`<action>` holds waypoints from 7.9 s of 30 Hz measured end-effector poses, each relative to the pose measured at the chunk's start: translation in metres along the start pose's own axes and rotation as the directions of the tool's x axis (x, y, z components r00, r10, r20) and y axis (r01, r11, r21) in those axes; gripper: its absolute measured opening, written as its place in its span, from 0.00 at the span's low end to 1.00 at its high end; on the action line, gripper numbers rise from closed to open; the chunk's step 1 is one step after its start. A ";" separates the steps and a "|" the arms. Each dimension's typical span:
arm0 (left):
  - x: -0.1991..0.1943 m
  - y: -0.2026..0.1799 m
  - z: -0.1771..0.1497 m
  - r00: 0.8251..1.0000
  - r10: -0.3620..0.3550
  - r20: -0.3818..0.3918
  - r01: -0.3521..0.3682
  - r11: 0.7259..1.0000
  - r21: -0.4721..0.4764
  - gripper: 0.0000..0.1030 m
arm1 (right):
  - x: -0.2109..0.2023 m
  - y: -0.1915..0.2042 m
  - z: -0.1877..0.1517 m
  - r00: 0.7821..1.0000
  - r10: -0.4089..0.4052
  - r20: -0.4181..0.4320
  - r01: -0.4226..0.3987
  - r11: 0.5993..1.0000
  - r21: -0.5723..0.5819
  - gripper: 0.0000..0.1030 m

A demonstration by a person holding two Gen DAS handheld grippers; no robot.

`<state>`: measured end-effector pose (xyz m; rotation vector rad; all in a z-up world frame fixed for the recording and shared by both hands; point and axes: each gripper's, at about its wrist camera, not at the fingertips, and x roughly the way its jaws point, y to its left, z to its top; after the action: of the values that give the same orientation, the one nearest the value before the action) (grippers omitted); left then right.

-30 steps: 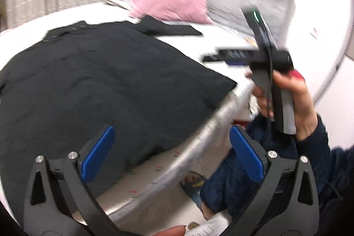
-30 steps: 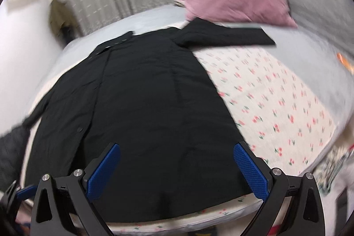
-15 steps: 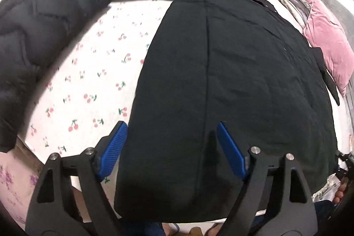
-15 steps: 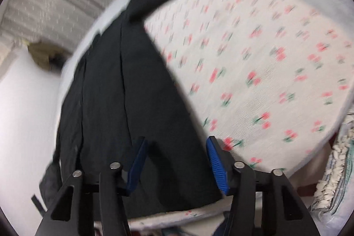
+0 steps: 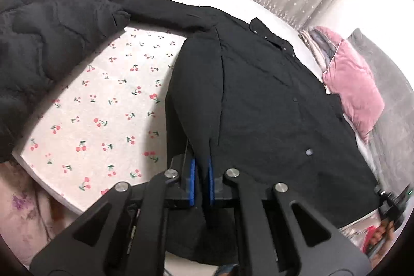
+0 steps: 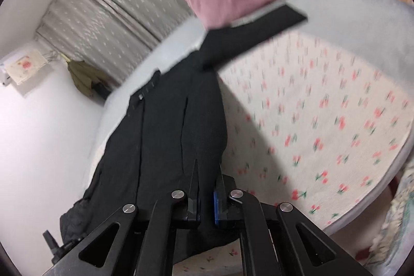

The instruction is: Fold large clothes

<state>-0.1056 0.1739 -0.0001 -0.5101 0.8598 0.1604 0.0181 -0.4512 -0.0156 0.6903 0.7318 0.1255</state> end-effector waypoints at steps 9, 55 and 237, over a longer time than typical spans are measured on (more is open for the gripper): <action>-0.020 0.000 0.007 0.995 0.099 -0.027 -0.100 0.994 -0.054 0.27 | 0.044 -0.031 -0.027 0.972 -0.160 -0.172 0.166 0.986 0.024 0.12; 0.227 -0.202 0.107 0.989 0.063 -0.137 -0.034 0.979 0.201 0.80 | 0.235 -0.180 0.270 0.928 -0.357 0.105 0.281 0.858 0.430 0.13; 0.040 0.017 0.048 0.998 0.018 -0.066 -0.020 0.999 -0.031 0.68 | 0.103 0.068 0.073 0.995 -0.013 0.094 0.032 0.979 -0.204 0.72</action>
<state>-0.0526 0.2091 -0.0105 -0.5396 0.9279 0.1757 0.1517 -0.4032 0.0067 0.4876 0.6275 0.1456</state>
